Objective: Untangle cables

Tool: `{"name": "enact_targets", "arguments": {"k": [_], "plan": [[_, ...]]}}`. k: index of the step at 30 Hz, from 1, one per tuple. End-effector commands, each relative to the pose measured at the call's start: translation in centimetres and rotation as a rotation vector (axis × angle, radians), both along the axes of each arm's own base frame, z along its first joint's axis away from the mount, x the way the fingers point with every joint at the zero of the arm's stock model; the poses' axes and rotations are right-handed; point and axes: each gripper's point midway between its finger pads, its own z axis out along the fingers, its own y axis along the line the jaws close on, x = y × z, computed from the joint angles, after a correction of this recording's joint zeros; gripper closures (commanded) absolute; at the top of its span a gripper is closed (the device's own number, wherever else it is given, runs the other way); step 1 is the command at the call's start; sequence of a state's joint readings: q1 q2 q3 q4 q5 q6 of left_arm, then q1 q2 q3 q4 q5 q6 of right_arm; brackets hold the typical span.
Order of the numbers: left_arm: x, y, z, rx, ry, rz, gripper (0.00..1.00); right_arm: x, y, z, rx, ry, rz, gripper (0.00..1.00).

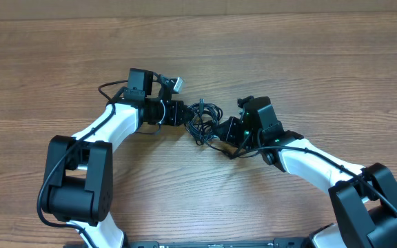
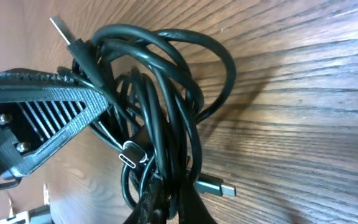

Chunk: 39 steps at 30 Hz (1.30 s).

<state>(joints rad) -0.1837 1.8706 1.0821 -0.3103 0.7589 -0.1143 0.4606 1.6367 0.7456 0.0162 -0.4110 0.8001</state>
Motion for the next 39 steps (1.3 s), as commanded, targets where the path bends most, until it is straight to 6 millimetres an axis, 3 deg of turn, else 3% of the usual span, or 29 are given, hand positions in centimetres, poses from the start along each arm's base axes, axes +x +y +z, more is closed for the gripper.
{"name": "enact_targets", "arguments": {"k": [1,7,13,18,33,39], "plan": [[0.2,-0.9,0.4,-0.019,0.005,-0.011,0.96,0.8,0.0,0.4,-0.007,-0.020,-0.031,0.96],[0.0,-1.2,0.3,-0.011,0.009,-0.019,0.93,0.3,0.7,0.4,0.015,0.014,-0.042,0.96],[-0.1,0.2,-1.7,0.129,0.037,0.038,0.83,0.0,1.1,0.4,0.014,0.014,-0.029,0.96],[-0.2,0.3,-1.9,0.146,0.055,0.058,0.80,0.0,1.1,0.4,0.014,0.014,-0.029,0.96],[-0.6,0.7,-3.4,0.282,0.071,0.109,0.76,0.3,0.8,0.3,-0.003,0.005,-0.047,0.96],[0.2,0.9,-3.7,0.353,0.015,0.131,0.78,0.5,0.6,0.2,-0.014,-0.001,-0.060,0.88]]}}
